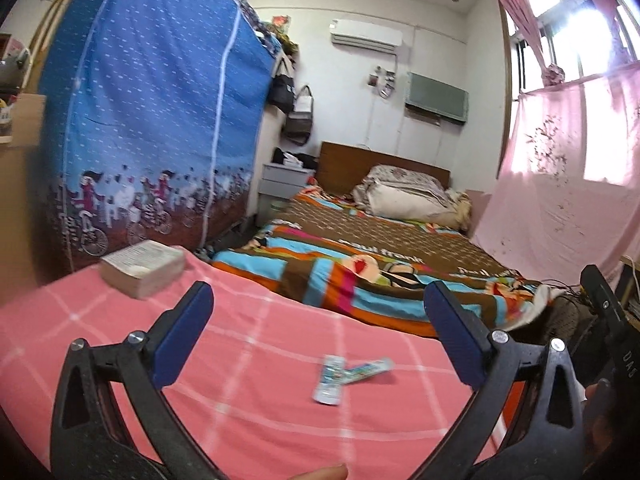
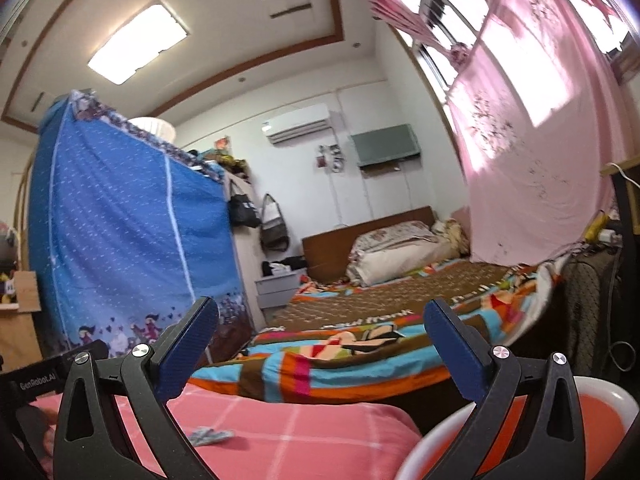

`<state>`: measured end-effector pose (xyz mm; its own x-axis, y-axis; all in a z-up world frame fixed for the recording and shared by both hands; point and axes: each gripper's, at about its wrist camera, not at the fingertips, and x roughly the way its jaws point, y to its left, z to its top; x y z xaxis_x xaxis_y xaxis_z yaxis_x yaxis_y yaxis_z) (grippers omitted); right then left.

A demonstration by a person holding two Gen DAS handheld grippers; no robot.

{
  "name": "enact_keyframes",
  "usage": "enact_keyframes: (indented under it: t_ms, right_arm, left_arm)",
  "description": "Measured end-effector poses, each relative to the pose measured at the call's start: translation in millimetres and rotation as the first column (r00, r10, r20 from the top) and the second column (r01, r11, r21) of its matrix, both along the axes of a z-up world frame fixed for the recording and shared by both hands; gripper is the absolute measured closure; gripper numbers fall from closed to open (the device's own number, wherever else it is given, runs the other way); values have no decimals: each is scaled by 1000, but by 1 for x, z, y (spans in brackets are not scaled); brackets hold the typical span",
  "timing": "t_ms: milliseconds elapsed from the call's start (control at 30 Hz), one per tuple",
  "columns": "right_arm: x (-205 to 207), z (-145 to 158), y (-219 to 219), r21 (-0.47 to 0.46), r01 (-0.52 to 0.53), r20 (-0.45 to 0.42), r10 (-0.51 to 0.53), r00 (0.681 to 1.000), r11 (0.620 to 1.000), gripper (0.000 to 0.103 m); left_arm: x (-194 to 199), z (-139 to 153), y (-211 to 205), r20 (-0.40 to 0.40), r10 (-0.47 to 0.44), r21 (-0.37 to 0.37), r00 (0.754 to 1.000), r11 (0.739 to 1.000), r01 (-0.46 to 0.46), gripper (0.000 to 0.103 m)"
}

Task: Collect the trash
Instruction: 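Move both tools back toward the white toothpaste tubes on the bed cover, then grasp one white toothpaste tube with the left tool while the right tool grasps the other tube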

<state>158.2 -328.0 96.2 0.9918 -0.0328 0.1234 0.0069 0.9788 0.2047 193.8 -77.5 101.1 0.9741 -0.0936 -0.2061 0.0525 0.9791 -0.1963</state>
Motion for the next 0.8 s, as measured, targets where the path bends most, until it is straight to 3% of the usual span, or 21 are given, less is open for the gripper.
enact_keyframes:
  t_ms: [267,433,633,733,800]
  right_arm:
    - [26,-6,45,-92,-61,-36,57,998,994,0]
    - [45,-12,58,-143,-115,-108,99,989,983,0]
    - [71,-20,65,-160,-206,-260,160,952,966,0]
    - [84,-26,62,-116,-243,-346,191,919,963,8]
    - [93,-31,61,-89,-267,-400,211,892,959,25]
  left_arm:
    - [5,-10,26,16,36,47,999,998,-36,0]
    - [10,-20,31,22,43,82,999,996,-45,0]
    - [31,-28,30,-88,-17,72,996,997,24,0]
    - [45,-35,24,-168,-61,80,984,994,75,0]
    - [54,-41,17,-221,-87,94,971,989,110,5]
